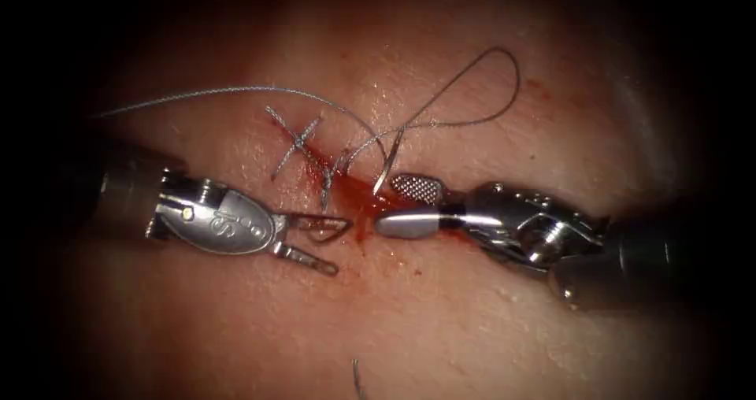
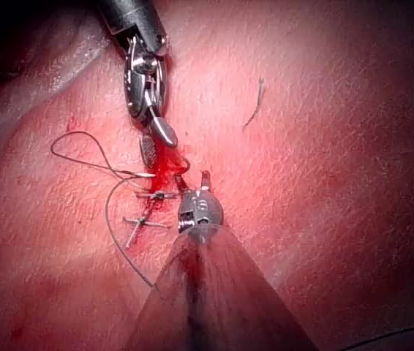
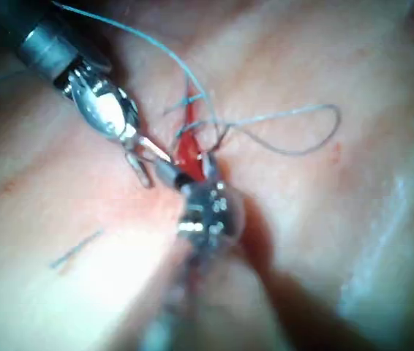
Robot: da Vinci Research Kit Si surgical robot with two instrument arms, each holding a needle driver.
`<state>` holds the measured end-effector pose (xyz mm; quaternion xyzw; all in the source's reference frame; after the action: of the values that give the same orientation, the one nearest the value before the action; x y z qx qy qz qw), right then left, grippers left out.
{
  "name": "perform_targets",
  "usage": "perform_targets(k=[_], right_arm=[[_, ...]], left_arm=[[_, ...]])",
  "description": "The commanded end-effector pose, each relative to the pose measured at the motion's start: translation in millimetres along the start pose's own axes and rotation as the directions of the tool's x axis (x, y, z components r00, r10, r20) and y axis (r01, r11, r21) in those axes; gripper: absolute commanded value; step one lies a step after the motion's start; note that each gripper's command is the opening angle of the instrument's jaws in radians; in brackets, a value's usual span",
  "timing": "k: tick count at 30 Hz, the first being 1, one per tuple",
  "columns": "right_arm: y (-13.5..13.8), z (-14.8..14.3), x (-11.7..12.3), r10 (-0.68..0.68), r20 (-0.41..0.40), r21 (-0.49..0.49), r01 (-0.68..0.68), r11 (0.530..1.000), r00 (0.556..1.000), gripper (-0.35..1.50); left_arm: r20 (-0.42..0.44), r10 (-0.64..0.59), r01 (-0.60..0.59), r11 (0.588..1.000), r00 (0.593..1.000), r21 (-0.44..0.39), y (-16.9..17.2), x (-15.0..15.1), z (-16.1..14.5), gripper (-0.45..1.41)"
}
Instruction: Wound Closure
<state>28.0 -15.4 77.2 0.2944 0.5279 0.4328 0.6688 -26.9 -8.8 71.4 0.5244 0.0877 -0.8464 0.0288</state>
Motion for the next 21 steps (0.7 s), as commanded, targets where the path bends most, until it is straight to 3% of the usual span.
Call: perform_targets(k=[1,9,16,21], right_arm=[[-0.2,1.0,-1.8,-0.004,0.006,0.012,0.003,1.0,1.0,1.2],[0.3,0.7,-4.2,-0.031,0.039,0.02,0.03,0.999,0.999,1.2],[1.1,-1.2,-4.2,-0.032,0.062,-0.022,0.033,0.999,0.998,1.2],[1.6,-1.8,-3.9,-0.031,0.072,-0.037,0.034,0.999,0.997,1.2]], left_arm=[[-0.002,-0.002,0.002,1.0,1.0,-0.001,0.1,-0.3,0.7,0.17],[-0.004,-0.004,0.004,1.0,1.0,-0.003,-0.3,-0.1,0.5,0.24],[-0.022,-0.008,0.008,1.0,1.0,0.004,-0.6,0.5,1.4,0.22],[-0.086,-0.007,0.007,1.0,0.996,-0.006,-1.0,1.3,1.3,0.14]])
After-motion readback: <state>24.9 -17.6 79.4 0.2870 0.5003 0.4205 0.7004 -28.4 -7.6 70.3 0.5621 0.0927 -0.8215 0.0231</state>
